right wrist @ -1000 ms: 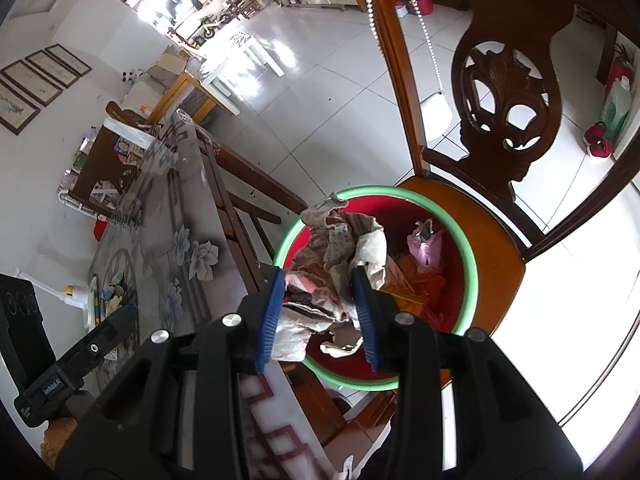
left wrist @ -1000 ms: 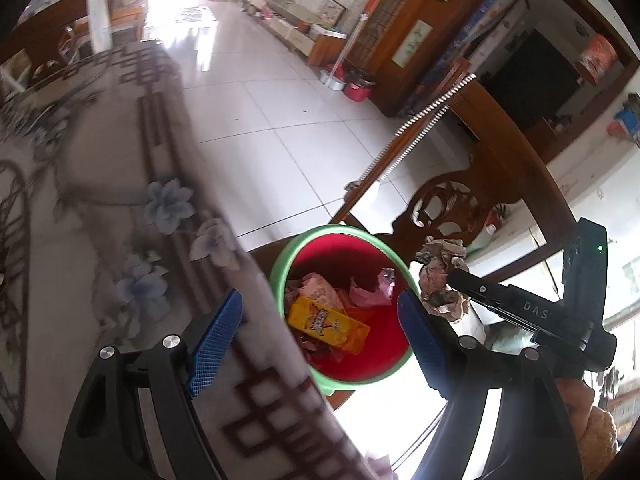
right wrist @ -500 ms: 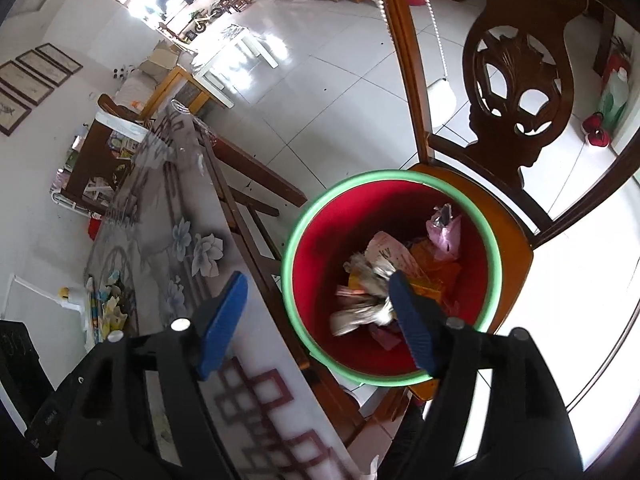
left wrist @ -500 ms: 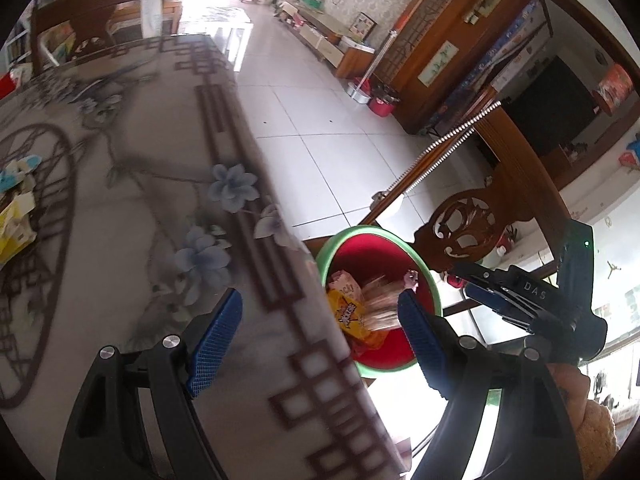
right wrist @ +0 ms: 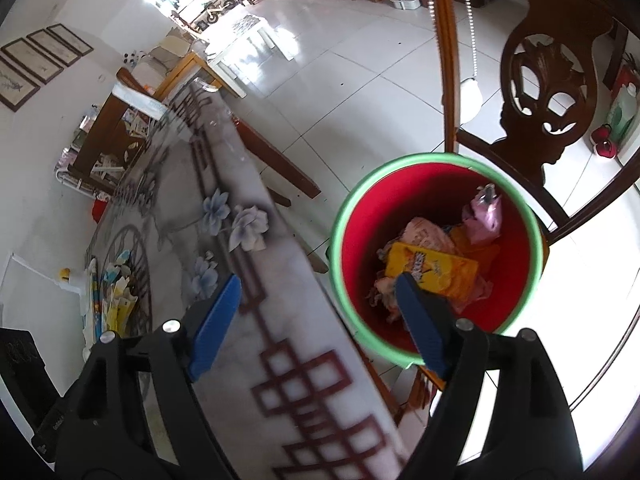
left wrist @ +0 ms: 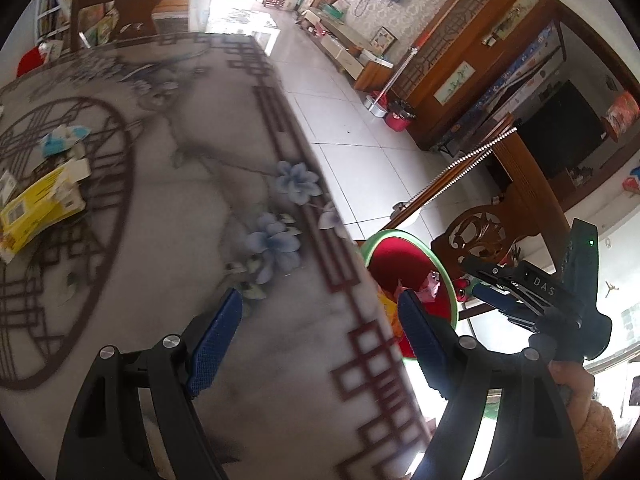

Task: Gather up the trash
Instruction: 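Move both open tools back over the trash on the table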

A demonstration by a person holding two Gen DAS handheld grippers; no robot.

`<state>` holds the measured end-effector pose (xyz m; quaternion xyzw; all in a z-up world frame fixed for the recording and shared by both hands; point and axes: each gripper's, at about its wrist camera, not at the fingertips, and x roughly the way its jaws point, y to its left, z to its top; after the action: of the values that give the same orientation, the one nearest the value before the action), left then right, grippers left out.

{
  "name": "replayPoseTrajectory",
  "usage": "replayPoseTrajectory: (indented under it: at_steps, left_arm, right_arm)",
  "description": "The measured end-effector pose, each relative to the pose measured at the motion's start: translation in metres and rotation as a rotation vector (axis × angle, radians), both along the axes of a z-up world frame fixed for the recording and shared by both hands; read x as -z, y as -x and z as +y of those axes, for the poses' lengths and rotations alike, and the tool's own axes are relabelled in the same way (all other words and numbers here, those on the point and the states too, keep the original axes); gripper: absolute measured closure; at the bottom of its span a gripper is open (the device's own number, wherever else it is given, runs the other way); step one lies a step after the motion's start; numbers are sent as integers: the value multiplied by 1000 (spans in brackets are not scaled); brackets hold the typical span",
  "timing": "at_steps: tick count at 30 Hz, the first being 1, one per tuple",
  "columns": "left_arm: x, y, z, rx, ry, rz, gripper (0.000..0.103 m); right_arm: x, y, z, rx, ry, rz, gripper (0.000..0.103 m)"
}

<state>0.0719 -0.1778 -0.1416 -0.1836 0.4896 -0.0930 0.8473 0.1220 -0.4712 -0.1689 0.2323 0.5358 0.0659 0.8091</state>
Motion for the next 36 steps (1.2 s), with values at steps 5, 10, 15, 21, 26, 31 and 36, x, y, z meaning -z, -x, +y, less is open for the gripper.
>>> replayPoseTrajectory:
  at_steps: [5,10,15,21,26,31,36]
  left_arm:
    - [5,12,31,-34,18,9,27]
    - [8,25,70,-71,27,12,27]
    - [3,38,118,-125,16,-7,27]
    - [5,58,186,-214,-4,-6,27]
    - [12,74,239,-300,-6,6,27]
    - [19,87,279,-369,1,12,27]
    - [28,89,308,-411,2,22,27]
  right_arm:
    - [-2,6,34,-30,11,8,24]
    - [-5,12,78,-71,12,11,24]
    - [-10,17,123,-99,0,9,23]
    - [-12,22,193,-158,-40,22,22]
    - [-14,17,268,-239,-118,33,22]
    - [-11,3,337,-288,-168,55,19]
    - [14,-11,385,-274,-182,135,19]
